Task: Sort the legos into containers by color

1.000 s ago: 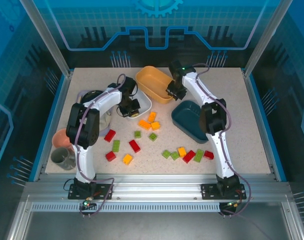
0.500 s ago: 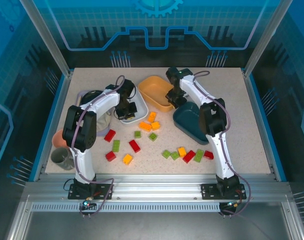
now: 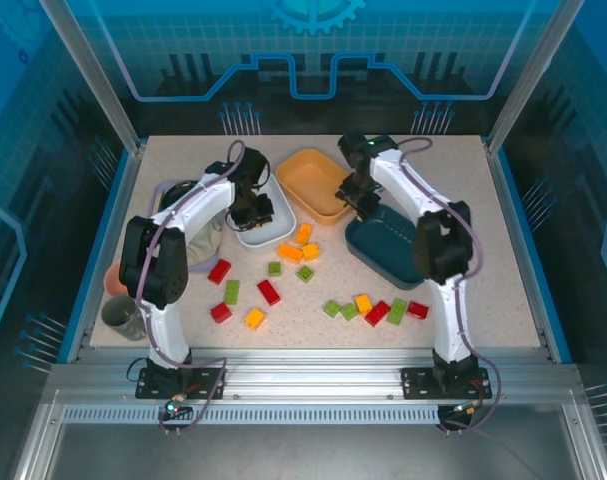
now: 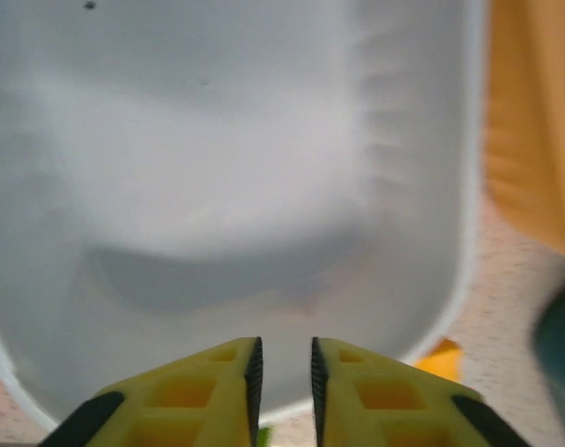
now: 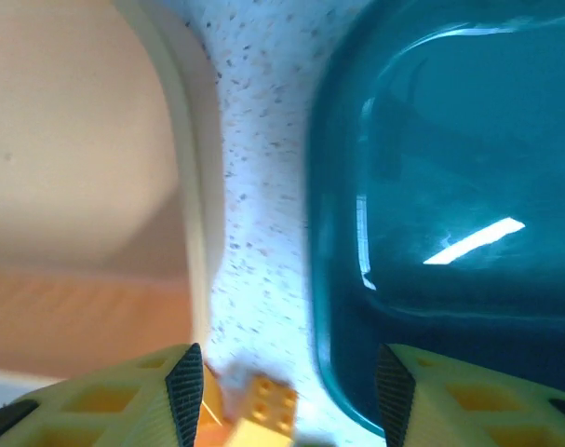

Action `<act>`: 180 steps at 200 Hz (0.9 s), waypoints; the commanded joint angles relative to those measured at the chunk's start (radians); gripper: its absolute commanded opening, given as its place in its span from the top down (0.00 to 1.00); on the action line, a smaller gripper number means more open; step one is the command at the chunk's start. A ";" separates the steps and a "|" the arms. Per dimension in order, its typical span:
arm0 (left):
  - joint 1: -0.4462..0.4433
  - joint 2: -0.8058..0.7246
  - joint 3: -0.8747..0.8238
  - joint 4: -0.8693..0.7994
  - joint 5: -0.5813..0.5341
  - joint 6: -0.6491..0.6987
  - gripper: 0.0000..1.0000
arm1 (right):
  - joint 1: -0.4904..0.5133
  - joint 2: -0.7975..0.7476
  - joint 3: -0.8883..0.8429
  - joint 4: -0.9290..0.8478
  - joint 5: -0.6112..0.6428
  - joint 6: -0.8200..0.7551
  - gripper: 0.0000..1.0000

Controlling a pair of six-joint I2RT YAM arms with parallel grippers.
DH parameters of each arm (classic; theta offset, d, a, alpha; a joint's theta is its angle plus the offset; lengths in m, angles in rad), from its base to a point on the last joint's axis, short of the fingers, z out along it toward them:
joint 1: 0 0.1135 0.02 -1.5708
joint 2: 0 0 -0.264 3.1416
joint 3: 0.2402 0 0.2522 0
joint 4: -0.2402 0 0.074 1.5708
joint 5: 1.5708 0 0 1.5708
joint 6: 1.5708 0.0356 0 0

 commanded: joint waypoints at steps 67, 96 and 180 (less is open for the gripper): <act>-0.110 -0.139 -0.047 0.133 0.152 -0.072 0.54 | -0.229 -0.552 -0.626 0.043 0.159 -0.369 0.42; -0.119 -0.176 -0.119 0.153 0.174 -0.083 0.52 | -0.328 -0.674 -0.803 0.096 0.073 -0.448 0.40; -0.119 -0.210 -0.149 0.148 0.168 -0.070 0.50 | -0.336 -0.584 -0.953 0.289 -0.035 -0.341 0.69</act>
